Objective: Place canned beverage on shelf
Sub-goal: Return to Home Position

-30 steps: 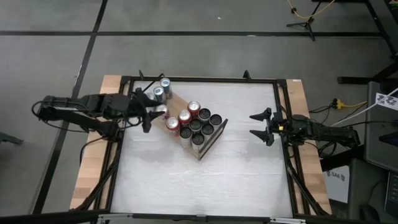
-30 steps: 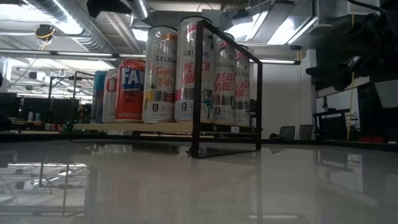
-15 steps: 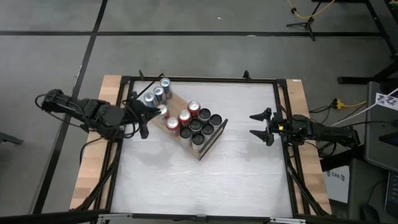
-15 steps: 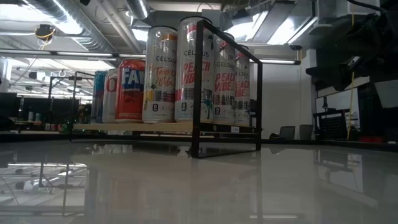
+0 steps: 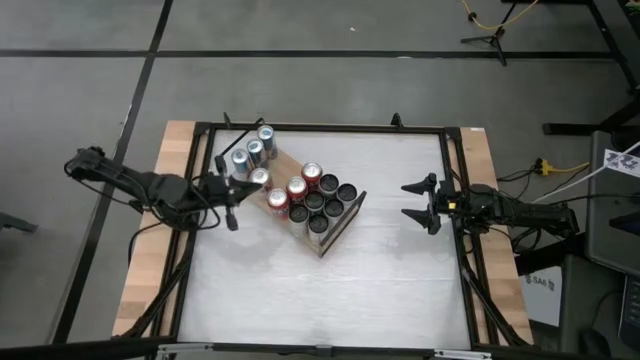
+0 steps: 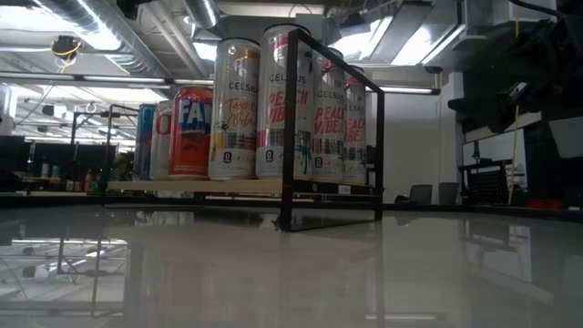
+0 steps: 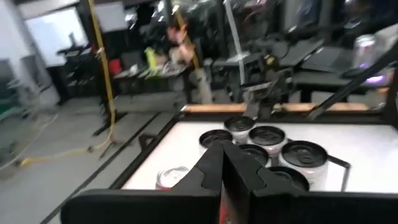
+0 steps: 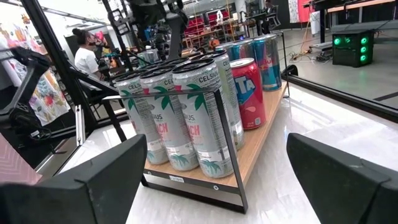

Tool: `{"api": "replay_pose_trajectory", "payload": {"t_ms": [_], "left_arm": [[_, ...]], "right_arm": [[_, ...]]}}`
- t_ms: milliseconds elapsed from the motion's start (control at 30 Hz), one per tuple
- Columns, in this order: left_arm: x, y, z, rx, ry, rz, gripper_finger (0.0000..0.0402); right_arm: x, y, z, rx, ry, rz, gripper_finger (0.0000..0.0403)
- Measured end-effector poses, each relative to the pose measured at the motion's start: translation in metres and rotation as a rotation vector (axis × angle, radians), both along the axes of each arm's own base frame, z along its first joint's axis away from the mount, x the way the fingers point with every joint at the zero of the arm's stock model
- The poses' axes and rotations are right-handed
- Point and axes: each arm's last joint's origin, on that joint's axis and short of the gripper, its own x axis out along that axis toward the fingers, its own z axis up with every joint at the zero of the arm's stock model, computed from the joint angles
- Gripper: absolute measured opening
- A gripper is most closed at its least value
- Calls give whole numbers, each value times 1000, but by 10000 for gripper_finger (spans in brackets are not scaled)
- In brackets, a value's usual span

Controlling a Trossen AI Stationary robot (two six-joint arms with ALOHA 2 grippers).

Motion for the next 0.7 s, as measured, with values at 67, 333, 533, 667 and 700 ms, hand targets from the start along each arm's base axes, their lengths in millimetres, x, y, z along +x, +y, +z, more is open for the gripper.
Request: {"api": "replay_pose_trajectory", "payload": {"t_ms": [67,333,533,667,700], "left_arm": [[-8,4,-8,2,-37,-31,0],[-39,17,-42,-47,-115,-71,0],[-55,22,-56,-62,-167,-61,0],[-63,25,-59,-66,-197,-29,0],[-64,25,-61,-56,-201,-30,0]], "right_arm": [[0,0,0,0,0,0,381],[0,0,0,0,0,0,381],[0,0,0,0,0,0,381],[0,0,0,0,0,0,381],[0,0,0,0,0,0,381]]}}
